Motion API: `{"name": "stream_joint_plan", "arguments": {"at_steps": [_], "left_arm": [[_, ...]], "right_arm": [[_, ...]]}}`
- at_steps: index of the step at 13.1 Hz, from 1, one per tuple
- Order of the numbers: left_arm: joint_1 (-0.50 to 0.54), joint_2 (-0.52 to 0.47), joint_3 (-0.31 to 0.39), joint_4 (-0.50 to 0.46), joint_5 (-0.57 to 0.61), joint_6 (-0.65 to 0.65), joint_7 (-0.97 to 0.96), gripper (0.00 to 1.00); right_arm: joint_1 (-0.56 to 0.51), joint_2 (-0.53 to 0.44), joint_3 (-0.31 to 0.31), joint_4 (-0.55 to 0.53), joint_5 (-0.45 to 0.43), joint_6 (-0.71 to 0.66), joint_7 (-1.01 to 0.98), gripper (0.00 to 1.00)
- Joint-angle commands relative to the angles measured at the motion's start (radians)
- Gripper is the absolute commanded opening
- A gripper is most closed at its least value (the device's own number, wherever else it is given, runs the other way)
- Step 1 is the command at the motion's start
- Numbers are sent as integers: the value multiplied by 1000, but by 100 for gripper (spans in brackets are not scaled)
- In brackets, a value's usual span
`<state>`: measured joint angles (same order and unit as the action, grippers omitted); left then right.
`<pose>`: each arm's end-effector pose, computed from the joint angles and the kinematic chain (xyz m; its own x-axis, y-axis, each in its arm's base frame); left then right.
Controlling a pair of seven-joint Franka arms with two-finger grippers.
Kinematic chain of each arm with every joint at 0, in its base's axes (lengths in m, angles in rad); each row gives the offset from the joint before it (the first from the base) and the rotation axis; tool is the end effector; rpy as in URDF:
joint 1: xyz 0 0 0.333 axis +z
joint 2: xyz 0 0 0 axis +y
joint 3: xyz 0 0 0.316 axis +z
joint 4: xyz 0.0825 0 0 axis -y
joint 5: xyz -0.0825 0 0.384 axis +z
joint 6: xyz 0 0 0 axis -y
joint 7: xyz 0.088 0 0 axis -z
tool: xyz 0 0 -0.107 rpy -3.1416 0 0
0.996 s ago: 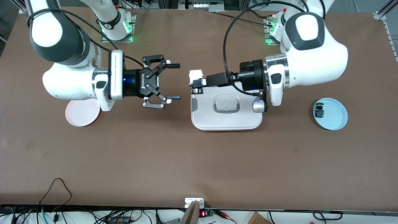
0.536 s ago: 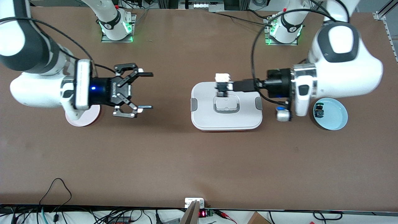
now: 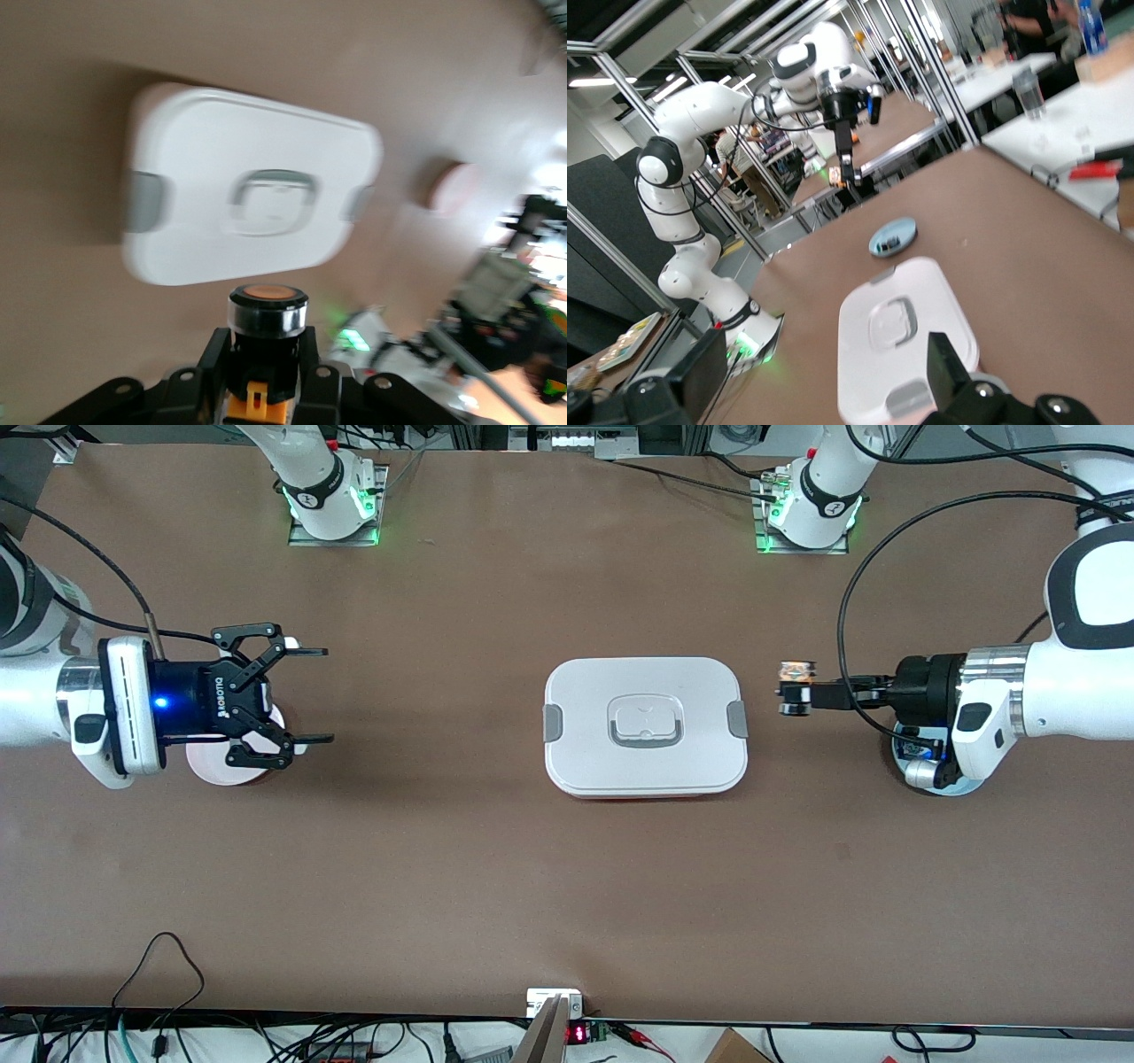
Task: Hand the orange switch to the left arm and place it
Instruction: 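Lower the switch with the left gripper onto the light-blue plate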
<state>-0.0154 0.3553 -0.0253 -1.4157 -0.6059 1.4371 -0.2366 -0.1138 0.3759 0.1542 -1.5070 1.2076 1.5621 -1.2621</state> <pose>0.6292 -0.0903 0.4963 0.9004 0.0800 -0.4278 0.3006 -0.8251 0.4784 0.6510 0.1108 0.5022 0.5501 0.3143 0.7737 0.8225 -0.0439 -0.5670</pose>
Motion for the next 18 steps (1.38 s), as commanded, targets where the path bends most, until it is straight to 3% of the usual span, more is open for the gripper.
{"name": "stream_joint_plan", "arguments": {"at_steps": [1,3,6,9,11,15,16,18], "left_arm": [[11,-7,-10,-52,269,-17,165,0],[63,5,-8,-112,391,23,242,0],[110,22,-8,-199,610,136,322,0],[172,88,-8,-207,762,239,368,0],[245,152,-8,-210,802,357,402,0],[317,189,-8,-368,859,652,453,0],[322,189,-8,-402,871,701,453,0],[321,194,-7,-431,874,756,453,1]], "right_arm": [[-6,9,13,-1,-97,-4,201,100],[-32,2,10,-2,-210,1,344,100],[-34,14,8,66,-507,-13,573,100],[-21,-2,8,73,-722,-10,806,100],[31,-43,-8,74,-888,-49,946,100],[346,-72,-345,91,-1048,-154,1012,100],[364,-80,-392,96,-1060,-114,1008,100],[353,-94,-409,74,-1211,14,1023,100]]}}
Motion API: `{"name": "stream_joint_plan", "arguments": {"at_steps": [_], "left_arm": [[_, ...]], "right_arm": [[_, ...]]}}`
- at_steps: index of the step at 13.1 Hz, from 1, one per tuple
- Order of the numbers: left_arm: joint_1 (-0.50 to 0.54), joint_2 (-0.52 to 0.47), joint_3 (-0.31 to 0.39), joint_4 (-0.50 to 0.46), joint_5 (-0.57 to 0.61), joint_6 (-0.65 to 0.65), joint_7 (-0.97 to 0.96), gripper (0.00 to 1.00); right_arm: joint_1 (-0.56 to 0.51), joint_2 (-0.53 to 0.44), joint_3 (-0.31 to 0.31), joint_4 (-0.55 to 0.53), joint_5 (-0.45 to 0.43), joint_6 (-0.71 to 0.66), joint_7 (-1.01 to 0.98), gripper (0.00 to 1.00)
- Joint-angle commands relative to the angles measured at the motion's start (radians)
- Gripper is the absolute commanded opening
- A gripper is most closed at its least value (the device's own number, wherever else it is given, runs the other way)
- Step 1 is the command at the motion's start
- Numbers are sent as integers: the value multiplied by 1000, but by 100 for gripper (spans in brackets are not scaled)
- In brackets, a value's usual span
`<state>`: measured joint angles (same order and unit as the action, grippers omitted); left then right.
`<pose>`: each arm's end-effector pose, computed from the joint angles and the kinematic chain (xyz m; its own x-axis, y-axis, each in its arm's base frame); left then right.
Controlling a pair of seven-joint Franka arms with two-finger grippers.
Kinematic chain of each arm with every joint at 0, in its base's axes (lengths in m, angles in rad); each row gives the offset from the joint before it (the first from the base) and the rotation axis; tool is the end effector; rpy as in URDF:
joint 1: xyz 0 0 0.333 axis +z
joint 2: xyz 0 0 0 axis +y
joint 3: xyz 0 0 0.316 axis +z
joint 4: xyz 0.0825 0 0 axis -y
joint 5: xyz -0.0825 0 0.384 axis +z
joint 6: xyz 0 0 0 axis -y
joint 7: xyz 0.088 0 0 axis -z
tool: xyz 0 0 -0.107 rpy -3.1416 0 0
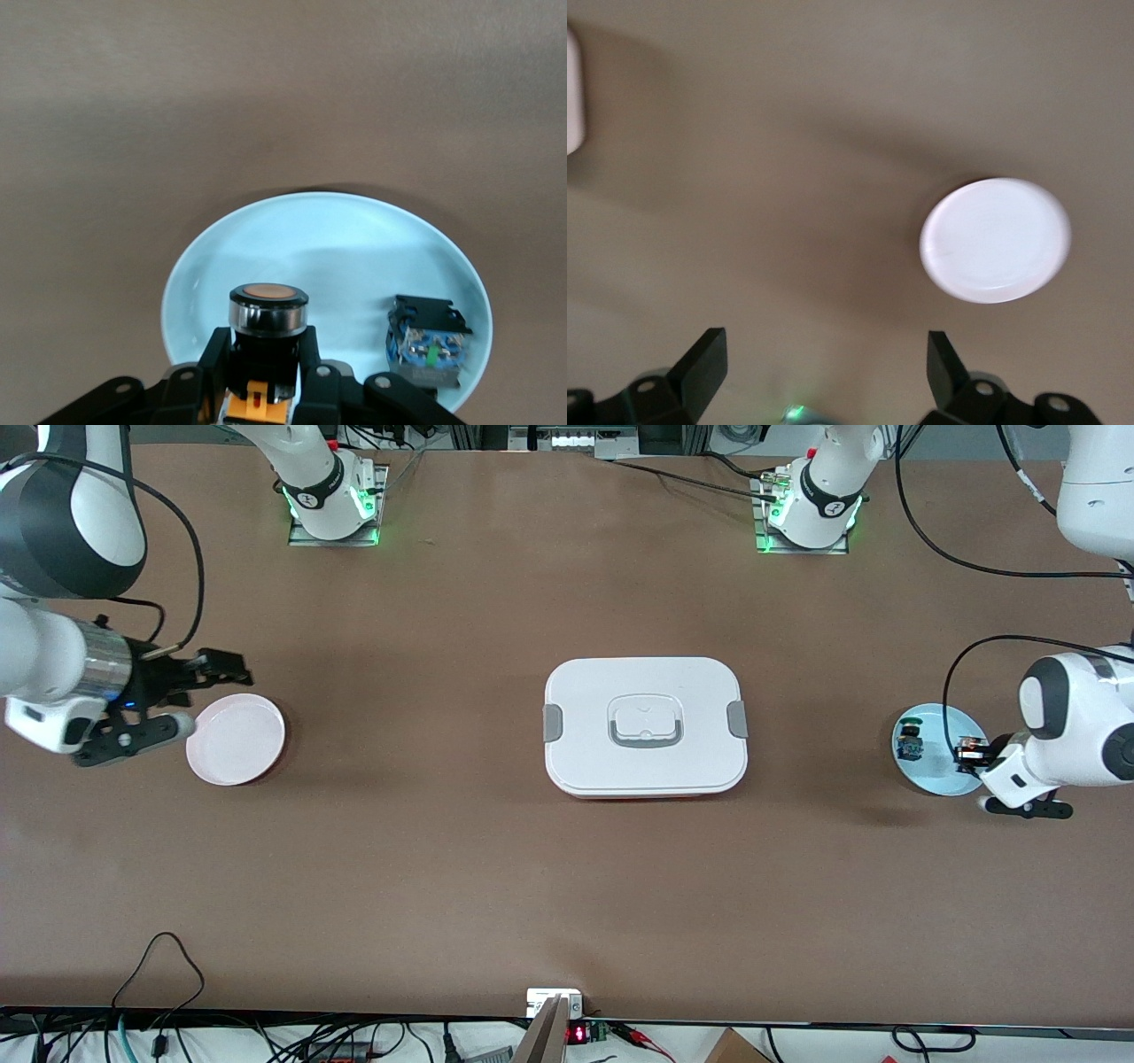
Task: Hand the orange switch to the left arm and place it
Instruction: 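Lower the switch with the left gripper onto the light-blue plate, then open the left gripper to release the switch on the plate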
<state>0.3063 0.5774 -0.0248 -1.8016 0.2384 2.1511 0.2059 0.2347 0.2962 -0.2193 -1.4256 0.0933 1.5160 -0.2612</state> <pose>0.6012 0.1849 0.2087 0.9636 -0.0600 -0.2604 -0.0884 -0.9912 -0.0988 0.6256 0.0375 0.5159 0.9440 0.2743 -0.1833 0.2640 -0.9613 -0.0788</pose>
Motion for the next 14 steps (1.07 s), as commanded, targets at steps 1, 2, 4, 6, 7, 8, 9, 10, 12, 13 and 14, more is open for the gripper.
{"name": "stream_joint_plan", "arguments": {"at_steps": [1,2,4,6,7,8,9,10,12,13,14], "left_arm": [[-1,-19,-7,-45,32,44,10,3],[-1,-16,-7,-45,48,47,10,4],[0,-10,-7,-45,93,47,10,6],[0,4,-7,-45,94,49,10,12],[0,12,-7,-45,93,53,10,14],[0,19,-7,-44,93,56,10,18],[-1,19,-7,-44,96,56,10,38],[-1,19,-7,-41,111,55,16,98],[0,15,-9,-30,121,43,35,100],[-1,9,-9,-24,121,43,36,100],[-1,-10,-12,-13,121,38,41,100]], "right_arm": [[-2,-26,-38,-15,-124,20,64,100],[-15,-32,-46,-13,-124,-35,162,100],[-17,-57,-45,-12,-130,-51,194,100],[-20,-107,-40,-42,-121,-28,198,100],[-23,-127,-35,-88,-121,21,201,100],[-55,-156,-14,-155,-122,91,201,100],[-127,-201,54,-226,-125,142,201,100],[-173,-218,104,-248,-130,144,201,100],[-163,-226,109,-251,-132,142,203,100],[-163,-236,109,-260,-132,139,201,100],[-161,-239,109,-263,-132,132,195,100]]}}
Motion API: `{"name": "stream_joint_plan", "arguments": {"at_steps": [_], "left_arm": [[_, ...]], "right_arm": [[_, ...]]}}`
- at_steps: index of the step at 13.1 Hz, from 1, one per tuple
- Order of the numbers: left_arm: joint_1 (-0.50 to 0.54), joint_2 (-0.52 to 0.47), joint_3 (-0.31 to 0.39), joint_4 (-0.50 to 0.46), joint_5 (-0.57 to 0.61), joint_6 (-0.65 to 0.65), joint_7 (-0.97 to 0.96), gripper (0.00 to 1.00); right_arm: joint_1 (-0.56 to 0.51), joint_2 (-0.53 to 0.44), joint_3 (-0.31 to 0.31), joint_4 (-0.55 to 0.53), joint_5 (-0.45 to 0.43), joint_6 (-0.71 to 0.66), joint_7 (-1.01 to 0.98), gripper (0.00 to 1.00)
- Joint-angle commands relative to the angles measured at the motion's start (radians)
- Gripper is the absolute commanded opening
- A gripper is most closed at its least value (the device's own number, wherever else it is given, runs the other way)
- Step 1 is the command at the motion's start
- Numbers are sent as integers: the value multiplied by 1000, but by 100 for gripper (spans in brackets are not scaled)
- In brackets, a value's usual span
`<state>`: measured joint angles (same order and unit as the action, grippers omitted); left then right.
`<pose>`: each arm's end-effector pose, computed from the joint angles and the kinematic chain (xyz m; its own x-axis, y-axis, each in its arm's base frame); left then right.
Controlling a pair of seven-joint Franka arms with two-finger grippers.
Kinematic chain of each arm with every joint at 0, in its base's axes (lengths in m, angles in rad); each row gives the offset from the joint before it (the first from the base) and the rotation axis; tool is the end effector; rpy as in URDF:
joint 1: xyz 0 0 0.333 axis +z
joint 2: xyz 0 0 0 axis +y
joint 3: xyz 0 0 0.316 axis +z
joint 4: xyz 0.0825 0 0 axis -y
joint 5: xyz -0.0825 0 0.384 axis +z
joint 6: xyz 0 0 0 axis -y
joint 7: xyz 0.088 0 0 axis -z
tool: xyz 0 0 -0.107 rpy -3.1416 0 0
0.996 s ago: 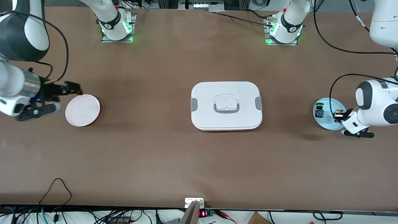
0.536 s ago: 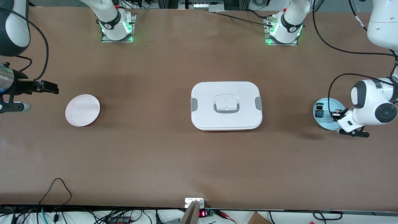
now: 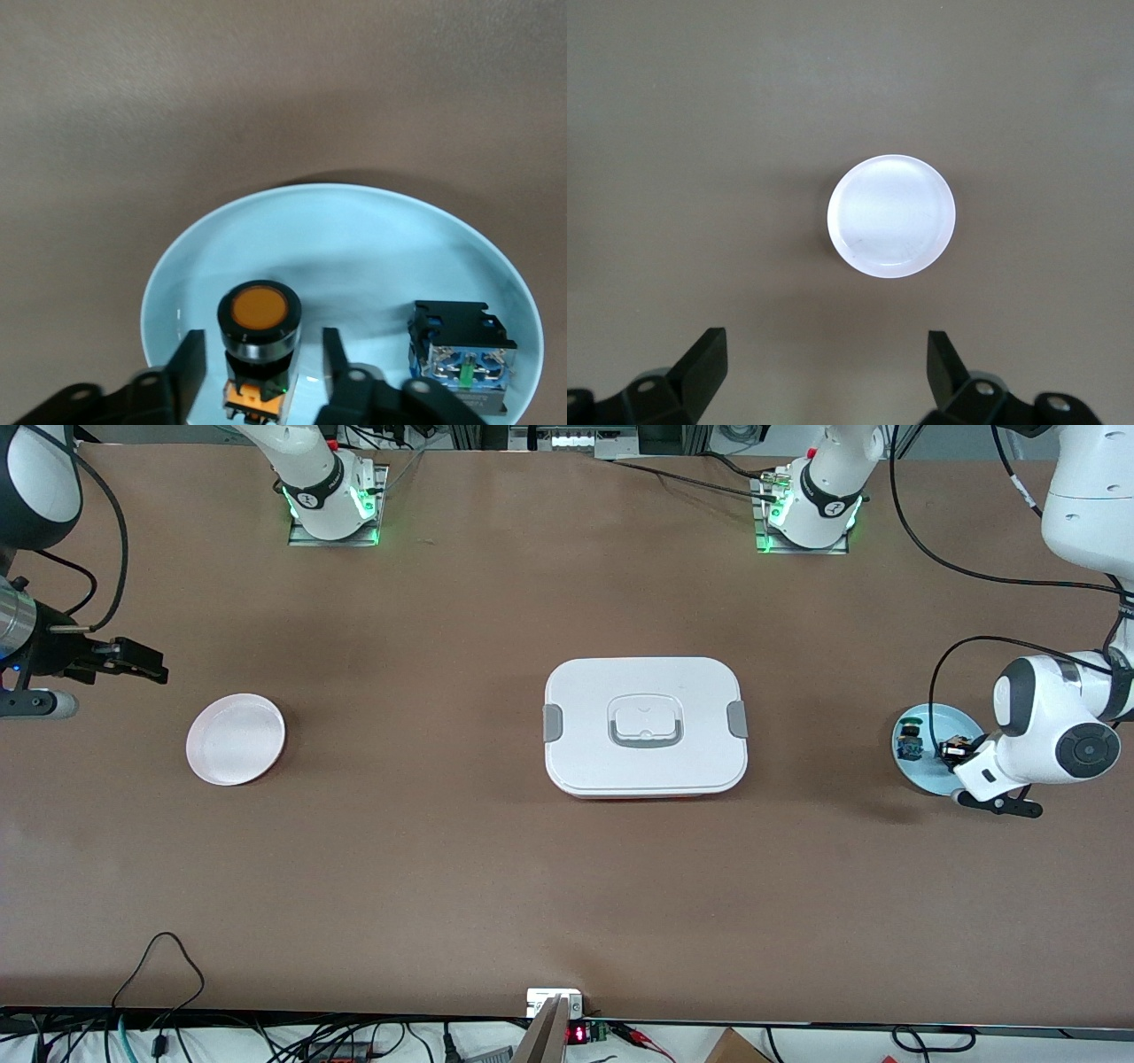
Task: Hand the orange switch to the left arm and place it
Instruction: 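Open the left gripper to release the switch on the plate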
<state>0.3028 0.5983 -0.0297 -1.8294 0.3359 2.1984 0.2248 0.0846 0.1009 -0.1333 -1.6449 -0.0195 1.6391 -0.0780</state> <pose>0.5964 0.1798 0.1885 0.9472 -0.1495 -0.2837 -0.1953 -0.9707 -0.1403 0.5817 -0.0272 0.5382 0.9937 0.0301 -0.1079 0.0329 -0.9992 0.0243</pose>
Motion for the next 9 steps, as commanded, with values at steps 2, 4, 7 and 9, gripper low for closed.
{"name": "stream_joint_plan", "arguments": {"at_steps": [2,4,7,9], "left_arm": [[1,-75,-16,53,19,-64,27,100],[-7,-104,-24,140,18,-161,27,100],[-2,-162,-76,266,14,-319,42,100],[-4,-166,-122,401,14,-487,74,100]], "right_arm": [[-9,-66,26,-55,-19,-4,11,100],[-12,-102,24,-110,-17,10,14,100],[-11,-102,24,-112,-14,24,24,100],[-9,-107,26,-118,-13,25,26,100]]}}
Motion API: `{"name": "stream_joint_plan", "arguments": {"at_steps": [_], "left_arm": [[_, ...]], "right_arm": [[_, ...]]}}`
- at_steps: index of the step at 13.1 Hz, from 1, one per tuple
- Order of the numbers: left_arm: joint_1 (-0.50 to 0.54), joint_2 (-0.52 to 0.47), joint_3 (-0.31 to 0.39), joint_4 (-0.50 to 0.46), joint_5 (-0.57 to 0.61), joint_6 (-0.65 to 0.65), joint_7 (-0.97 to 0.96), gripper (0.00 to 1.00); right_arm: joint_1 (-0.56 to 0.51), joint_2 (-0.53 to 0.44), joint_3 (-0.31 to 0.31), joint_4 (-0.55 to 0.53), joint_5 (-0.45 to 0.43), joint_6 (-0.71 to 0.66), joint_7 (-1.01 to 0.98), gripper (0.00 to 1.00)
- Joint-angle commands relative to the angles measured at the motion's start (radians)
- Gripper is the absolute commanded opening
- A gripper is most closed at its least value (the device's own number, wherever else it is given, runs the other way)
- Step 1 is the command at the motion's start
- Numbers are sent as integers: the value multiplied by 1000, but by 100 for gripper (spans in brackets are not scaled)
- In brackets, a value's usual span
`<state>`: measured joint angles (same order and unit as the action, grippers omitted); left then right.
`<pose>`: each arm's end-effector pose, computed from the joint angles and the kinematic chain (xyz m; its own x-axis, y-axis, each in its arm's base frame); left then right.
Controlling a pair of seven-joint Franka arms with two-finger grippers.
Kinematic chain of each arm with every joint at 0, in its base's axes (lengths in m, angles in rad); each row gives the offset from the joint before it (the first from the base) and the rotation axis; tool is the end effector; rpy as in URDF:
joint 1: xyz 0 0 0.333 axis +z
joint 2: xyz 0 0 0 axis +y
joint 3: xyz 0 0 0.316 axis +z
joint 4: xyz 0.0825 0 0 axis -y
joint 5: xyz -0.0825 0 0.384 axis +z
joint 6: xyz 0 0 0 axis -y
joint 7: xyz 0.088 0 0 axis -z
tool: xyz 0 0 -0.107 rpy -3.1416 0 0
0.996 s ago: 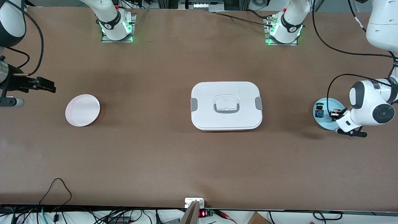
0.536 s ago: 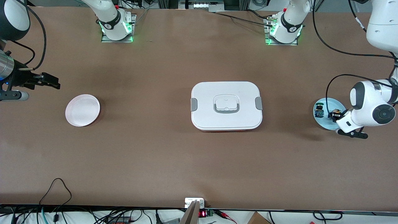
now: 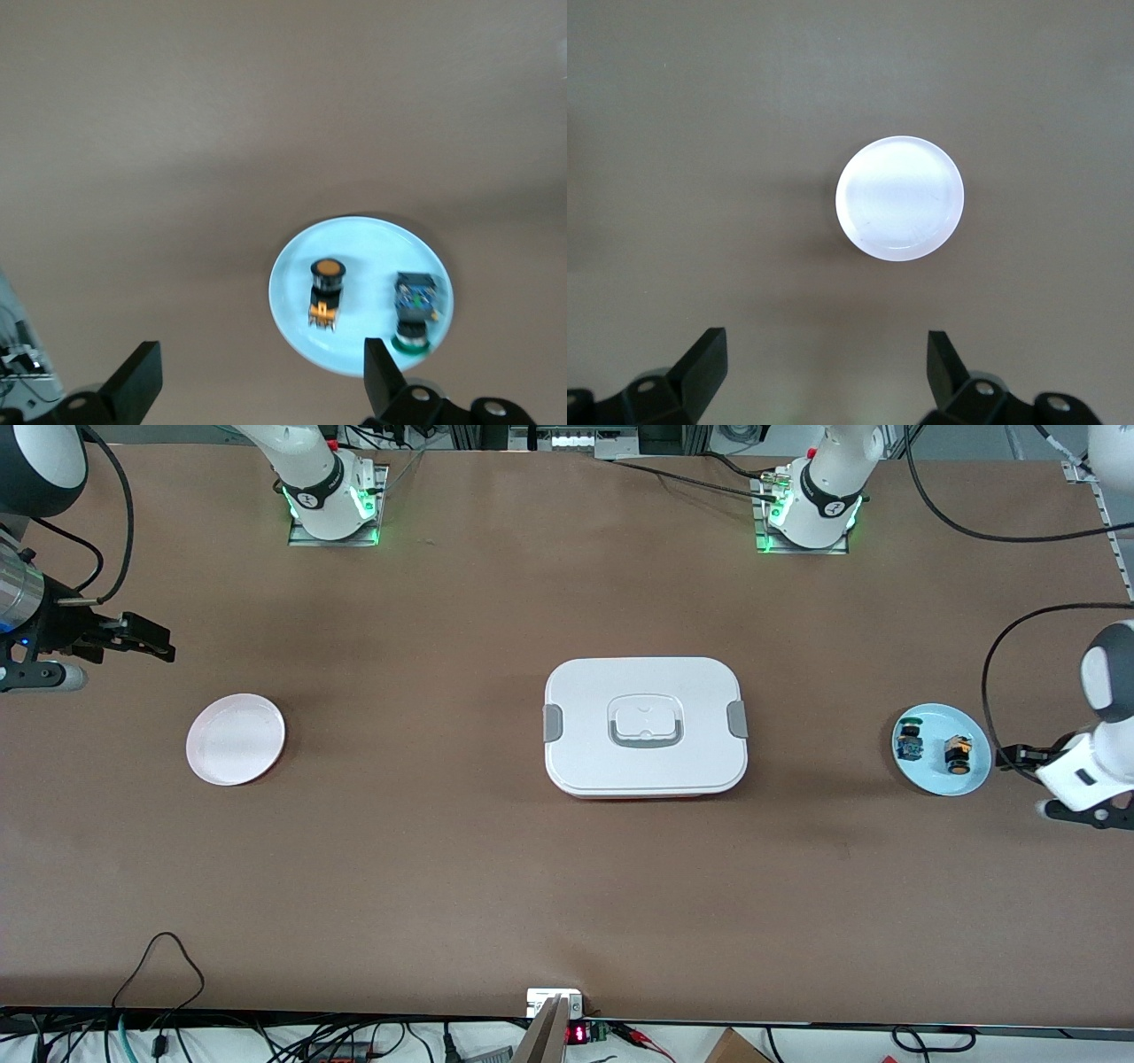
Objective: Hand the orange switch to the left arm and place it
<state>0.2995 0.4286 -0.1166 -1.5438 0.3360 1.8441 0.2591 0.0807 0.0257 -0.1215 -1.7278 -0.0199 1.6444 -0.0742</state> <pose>0.6491 0.1570 0.3990 0.9683 -0.1546 -0.1964 -0.1963 -0.9568 -0.2146 0.5585 -0.0241 0.5423 0.9933 0.0348 -0.1101 0.0366 -0.9992 0.0146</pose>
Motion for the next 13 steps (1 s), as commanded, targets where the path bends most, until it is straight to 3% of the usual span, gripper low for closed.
{"name": "stream_joint_plan", "arguments": {"at_steps": [1,4,9,13], "left_arm": [[-2,4,-58,175,14,-223,40,100],[-2,-51,-107,274,-58,-316,28,100],[-7,-214,-113,269,-228,-399,3,100],[-5,-258,-184,261,-322,-430,-115,100]], "right_arm": [[-6,-30,14,-38,-11,26,25,100],[4,-32,16,-41,-9,35,71,100],[2,-35,14,-9,-9,18,67,100],[1,-38,11,-4,-9,6,54,100]]}}
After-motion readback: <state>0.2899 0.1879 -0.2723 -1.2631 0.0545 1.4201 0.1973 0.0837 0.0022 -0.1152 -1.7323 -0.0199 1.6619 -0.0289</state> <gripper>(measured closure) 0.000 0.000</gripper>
